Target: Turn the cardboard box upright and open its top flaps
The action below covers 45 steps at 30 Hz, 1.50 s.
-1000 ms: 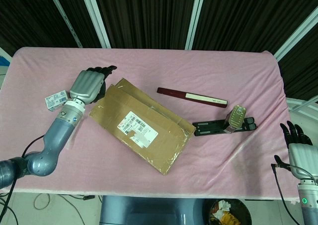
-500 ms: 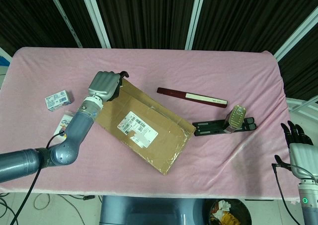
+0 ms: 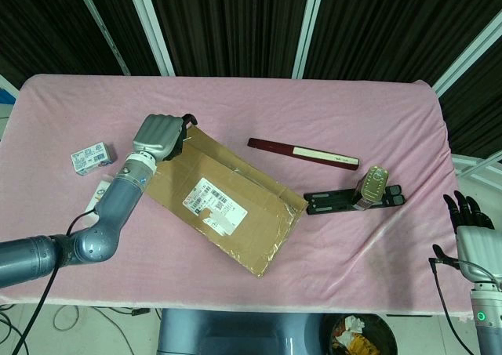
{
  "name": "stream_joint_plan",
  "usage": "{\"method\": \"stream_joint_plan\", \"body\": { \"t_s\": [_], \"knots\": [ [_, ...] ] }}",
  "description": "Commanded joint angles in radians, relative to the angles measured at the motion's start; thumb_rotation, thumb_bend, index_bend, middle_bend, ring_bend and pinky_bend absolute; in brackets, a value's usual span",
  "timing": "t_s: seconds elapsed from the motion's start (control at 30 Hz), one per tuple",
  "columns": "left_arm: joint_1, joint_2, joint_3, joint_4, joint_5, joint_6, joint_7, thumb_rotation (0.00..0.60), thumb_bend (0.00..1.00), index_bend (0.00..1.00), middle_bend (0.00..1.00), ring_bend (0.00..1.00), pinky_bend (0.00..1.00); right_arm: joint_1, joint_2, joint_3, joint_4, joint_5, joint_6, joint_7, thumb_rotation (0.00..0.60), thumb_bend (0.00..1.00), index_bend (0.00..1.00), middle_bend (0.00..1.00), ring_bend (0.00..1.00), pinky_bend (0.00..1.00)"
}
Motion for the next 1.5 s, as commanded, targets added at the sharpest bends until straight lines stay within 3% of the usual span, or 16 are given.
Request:
{"method": "stream_joint_plan", "body": {
  "t_s": [0.03, 0.37, 0.73, 1.07, 1.23, 1.5],
  "knots": [
    [0.011, 0.037, -0.019, -0.046, 0.006, 0.003, -0.047, 0.6, 0.93, 0.26, 0.43, 0.4, 0.45, 0.001, -0.001, -0.001, 0.001, 0.0, -0.001, -0.002, 0.6, 0.3, 0.0, 0.0, 0.0, 0.23],
    [0.07, 0.198, -0.07, -0.253, 0.024, -0.011, -0.194, 0.6, 0.93, 0.26, 0.43, 0.41, 0.46, 0.002, -0.005, -0.002, 0.001, -0.001, -0.001, -0.002, 0.6, 0.3, 0.0, 0.0, 0.0, 0.23],
    [0.179, 0.411, -0.099, -0.428, 0.128, -0.041, -0.336, 0.6, 0.93, 0.26, 0.43, 0.41, 0.47, 0.006, -0.017, 0.001, 0.015, 0.005, 0.002, -0.017, 0.6, 0.3, 0.0, 0.0, 0.0, 0.23],
    [0.315, 0.626, -0.098, -0.533, 0.267, -0.221, -0.512, 0.6, 0.92, 0.26, 0.42, 0.41, 0.47, 0.008, -0.025, 0.013, 0.024, 0.031, 0.0, -0.023, 0.6, 0.3, 0.0, 0.0, 0.0, 0.23],
    [0.423, 0.719, -0.134, -0.573, 0.417, -0.281, -0.655, 0.6, 0.92, 0.26, 0.42, 0.41, 0.47, 0.007, -0.026, 0.012, 0.023, 0.03, 0.004, -0.029, 0.6, 0.3, 0.0, 0.0, 0.0, 0.23],
    [0.619, 0.839, -0.167, -0.627, 0.746, -0.265, -0.9, 0.6, 0.91, 0.25, 0.41, 0.41, 0.47, 0.007, -0.028, 0.012, 0.022, 0.029, 0.008, -0.034, 0.6, 0.3, 0.0, 0.0, 0.0, 0.23]
  ]
}}
